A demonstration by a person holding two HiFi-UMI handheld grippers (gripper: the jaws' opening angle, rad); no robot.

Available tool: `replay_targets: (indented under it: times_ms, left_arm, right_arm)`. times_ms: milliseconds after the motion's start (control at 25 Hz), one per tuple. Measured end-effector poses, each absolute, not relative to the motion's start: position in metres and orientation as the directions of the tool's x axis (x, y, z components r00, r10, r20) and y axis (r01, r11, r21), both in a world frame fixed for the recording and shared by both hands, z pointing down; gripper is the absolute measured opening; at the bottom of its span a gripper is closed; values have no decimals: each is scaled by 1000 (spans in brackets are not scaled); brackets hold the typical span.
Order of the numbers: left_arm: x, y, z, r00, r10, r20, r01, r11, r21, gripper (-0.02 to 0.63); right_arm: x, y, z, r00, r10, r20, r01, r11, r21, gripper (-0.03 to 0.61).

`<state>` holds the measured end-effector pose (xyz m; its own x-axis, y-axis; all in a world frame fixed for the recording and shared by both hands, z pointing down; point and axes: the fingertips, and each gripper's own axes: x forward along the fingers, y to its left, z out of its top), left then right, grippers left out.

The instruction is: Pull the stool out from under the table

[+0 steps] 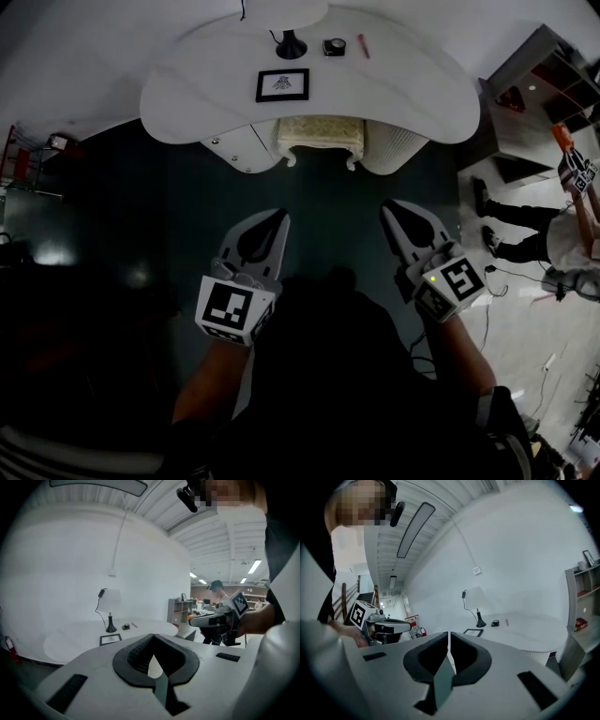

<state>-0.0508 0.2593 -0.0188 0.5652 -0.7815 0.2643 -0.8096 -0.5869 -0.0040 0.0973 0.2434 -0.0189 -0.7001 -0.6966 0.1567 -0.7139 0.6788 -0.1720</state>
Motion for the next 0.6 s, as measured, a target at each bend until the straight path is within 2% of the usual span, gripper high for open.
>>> replay_targets:
  times_ms: [280,600]
  left_arm:
    - [-49,207,32,550,-797,252,-824,-566,10,12]
    - [-63,131,149,562,-797,221,-818,-575,11,12]
  right_arm:
    - [103,204,29,-705,-689,168,-709,687,-160,20]
    - [99,130,149,-670,-727,149,-742,658,-129,20]
